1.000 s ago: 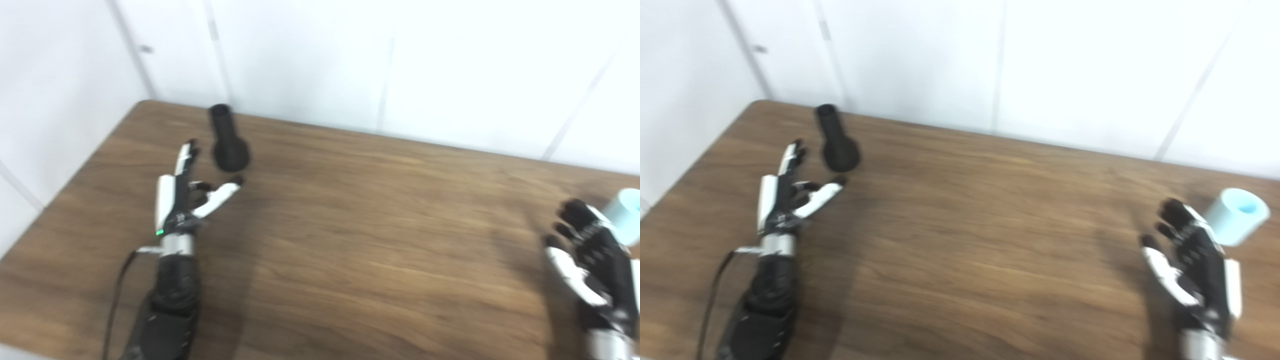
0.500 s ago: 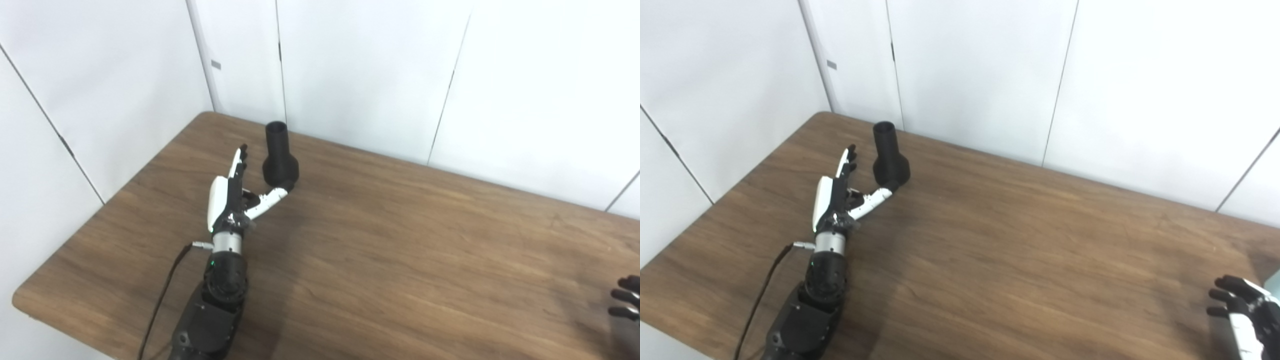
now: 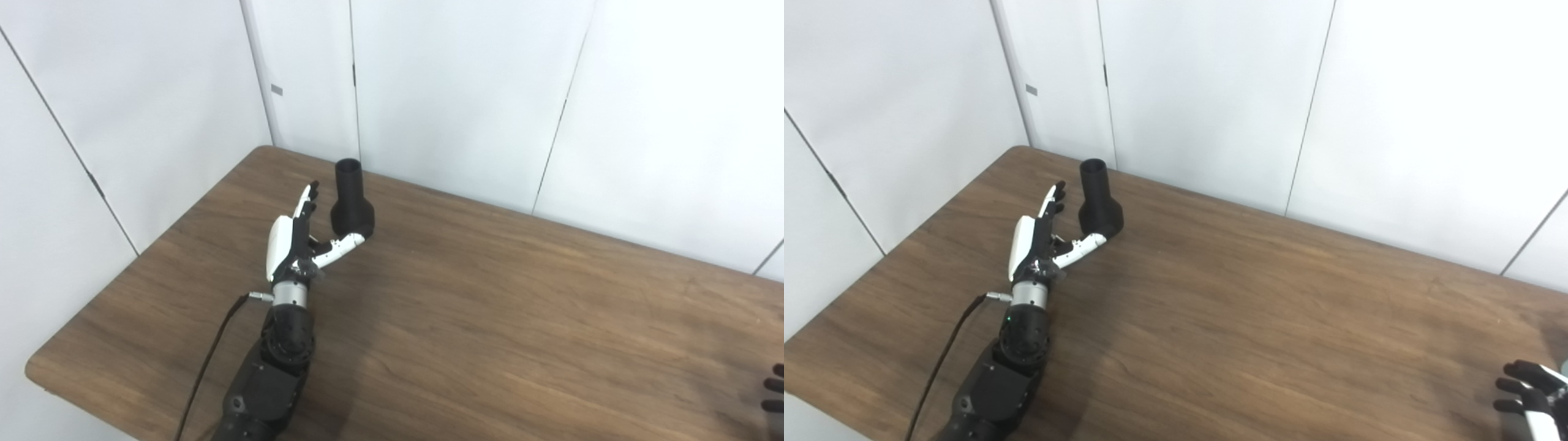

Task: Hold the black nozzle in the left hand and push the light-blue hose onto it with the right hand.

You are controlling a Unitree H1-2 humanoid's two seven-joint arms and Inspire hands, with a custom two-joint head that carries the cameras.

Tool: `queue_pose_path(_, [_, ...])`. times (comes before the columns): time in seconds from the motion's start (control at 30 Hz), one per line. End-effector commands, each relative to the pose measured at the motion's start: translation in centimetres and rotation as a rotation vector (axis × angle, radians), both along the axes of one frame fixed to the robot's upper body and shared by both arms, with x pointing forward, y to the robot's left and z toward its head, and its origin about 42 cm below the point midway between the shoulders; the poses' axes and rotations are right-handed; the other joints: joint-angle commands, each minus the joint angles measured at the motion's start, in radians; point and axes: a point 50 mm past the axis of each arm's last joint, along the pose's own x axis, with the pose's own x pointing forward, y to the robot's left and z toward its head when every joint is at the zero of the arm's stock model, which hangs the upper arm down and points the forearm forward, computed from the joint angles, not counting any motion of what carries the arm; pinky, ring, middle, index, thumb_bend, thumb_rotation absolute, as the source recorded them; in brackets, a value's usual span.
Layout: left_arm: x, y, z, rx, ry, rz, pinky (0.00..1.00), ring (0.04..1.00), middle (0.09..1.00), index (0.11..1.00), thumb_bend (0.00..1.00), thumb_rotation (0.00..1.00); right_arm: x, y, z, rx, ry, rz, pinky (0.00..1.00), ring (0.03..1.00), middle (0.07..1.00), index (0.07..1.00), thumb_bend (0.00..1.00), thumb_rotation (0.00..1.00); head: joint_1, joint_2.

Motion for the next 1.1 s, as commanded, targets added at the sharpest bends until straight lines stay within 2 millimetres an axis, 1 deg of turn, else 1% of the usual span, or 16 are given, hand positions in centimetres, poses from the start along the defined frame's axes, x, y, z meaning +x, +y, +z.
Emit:
queue_pose_path(0.0, [-0.75,0.53,-0.43,0.007,-0.033,0.005,0.85,0.907,0.916,0.961,1.00,0.54,-0.01,-0.45,0.34,-0.009,-0.027,0.001,0.45,0.596,0.629,0.588,0.77,0.67,0.000,0.000])
queue_pose_path(0.13, [-0.71,1.09,-0.70,-0.009,-0.099,-0.012,0.86,0.908,0.916,0.955,1.00,0.53,0.10,-0.36,0.15,-0.020,-0.031,-0.005,0.44,0.587,0.623,0.578,0.80,0.68,-0.005,-0.008])
queue_pose_path(0.23, [-0.77,1.14,-0.44,-0.027,-0.170,-0.018,0.86,0.898,0.902,0.937,1.00,0.53,0.15,-0.23,0.17,-0.017,-0.028,-0.011,0.43,0.578,0.615,0.569,0.82,0.69,-0.006,-0.011])
queue_pose_path(0.27, [-0.75,1.25,-0.46,-0.026,-0.191,-0.016,0.85,0.889,0.892,0.924,1.00,0.52,0.16,-0.21,0.15,-0.016,-0.027,-0.012,0.43,0.574,0.612,0.566,0.82,0.69,-0.006,-0.012])
queue_pose_path(0.47, [-0.87,1.35,-0.35,-0.039,-0.334,0.002,0.79,0.812,0.834,0.870,1.00,0.55,0.22,-0.24,0.03,-0.025,-0.028,-0.009,0.42,0.571,0.609,0.563,0.86,0.70,-0.006,-0.015])
queue_pose_path(0.53, [-0.89,1.27,-0.21,-0.038,-0.349,0.008,0.80,0.816,0.827,0.873,1.00,0.56,0.28,-0.23,0.01,-0.028,-0.028,-0.009,0.42,0.570,0.608,0.562,0.87,0.71,-0.007,-0.018])
queue_pose_path(0.57, [-0.87,1.26,-0.14,-0.025,-0.349,0.008,0.78,0.805,0.824,0.872,0.98,0.57,0.30,-0.21,0.00,-0.026,-0.029,-0.009,0.42,0.570,0.608,0.562,0.87,0.71,-0.007,-0.018])
queue_pose_path(0.6, [-0.84,1.29,-0.12,-0.017,-0.342,0.003,0.78,0.799,0.827,0.873,0.98,0.56,0.31,-0.20,0.01,-0.029,-0.030,-0.010,0.42,0.570,0.608,0.562,0.87,0.71,-0.007,-0.018])
queue_pose_path(0.7, [-0.66,1.51,-0.22,0.003,-0.276,-0.014,0.78,0.812,0.846,0.882,1.00,0.54,0.25,-0.15,0.00,-0.025,-0.025,-0.014,0.42,0.571,0.608,0.561,0.89,0.72,-0.013,-0.019])
queue_pose_path(0.9, [-0.65,1.37,-0.53,0.059,-0.108,-0.036,0.85,0.862,0.844,0.902,1.00,0.55,0.13,-0.07,0.05,-0.018,-0.033,-0.012,0.42,0.568,0.606,0.559,0.90,0.72,-0.017,-0.019])
queue_pose_path(1.03, [-0.73,1.39,-0.72,0.130,-0.023,-0.055,0.81,0.848,0.839,0.896,1.00,0.54,0.08,-0.10,0.00,-0.010,-0.030,-0.009,0.41,0.561,0.601,0.555,0.91,0.70,-0.022,-0.018])
queue_pose_path(1.07, [-0.74,1.48,-0.77,0.153,0.005,-0.058,0.80,0.842,0.841,0.897,1.00,0.55,0.06,-0.10,-0.01,-0.010,-0.029,-0.009,0.41,0.560,0.600,0.554,0.92,0.70,-0.023,-0.017])
